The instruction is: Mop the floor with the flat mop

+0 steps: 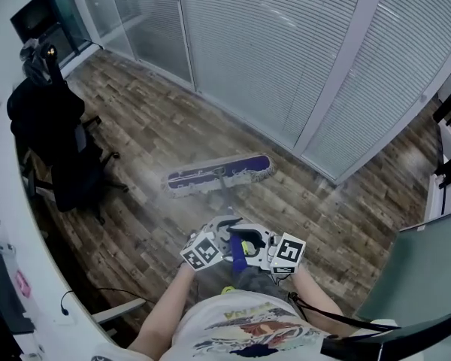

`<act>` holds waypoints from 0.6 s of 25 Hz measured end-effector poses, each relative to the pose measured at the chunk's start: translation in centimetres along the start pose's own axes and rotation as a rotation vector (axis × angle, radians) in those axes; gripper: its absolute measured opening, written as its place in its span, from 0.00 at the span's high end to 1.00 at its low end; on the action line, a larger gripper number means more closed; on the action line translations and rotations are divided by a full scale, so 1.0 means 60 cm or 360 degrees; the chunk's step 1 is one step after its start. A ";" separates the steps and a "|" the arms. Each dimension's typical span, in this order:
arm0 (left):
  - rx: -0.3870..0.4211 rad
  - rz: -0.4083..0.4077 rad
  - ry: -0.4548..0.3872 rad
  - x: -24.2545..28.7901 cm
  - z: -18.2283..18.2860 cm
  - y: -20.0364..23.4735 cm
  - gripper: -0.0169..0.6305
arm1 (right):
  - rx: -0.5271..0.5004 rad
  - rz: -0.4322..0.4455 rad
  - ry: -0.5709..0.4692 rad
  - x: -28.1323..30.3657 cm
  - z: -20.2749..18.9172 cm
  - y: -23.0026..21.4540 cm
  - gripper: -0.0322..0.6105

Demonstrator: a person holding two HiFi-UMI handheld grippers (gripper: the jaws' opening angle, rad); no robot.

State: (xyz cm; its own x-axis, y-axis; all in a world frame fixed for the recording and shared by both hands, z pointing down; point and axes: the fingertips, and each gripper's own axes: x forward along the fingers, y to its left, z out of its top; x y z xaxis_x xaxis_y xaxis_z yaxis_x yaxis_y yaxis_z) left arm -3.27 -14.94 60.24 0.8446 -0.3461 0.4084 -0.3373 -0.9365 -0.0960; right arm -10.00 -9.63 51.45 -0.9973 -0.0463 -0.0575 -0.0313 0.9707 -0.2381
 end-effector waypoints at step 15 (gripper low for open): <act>-0.0047 0.0080 0.0056 0.104 0.019 0.331 0.71 | 0.0055 0.0111 0.0003 0.025 0.087 -0.329 0.52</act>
State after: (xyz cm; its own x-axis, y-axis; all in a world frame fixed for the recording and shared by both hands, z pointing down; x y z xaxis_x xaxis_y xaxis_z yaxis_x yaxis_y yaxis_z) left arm -4.24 -35.76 59.86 0.8116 -0.3898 0.4352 -0.3912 -0.9158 -0.0907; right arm -10.55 -30.08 50.97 -0.9971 0.0219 -0.0734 0.0408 0.9629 -0.2668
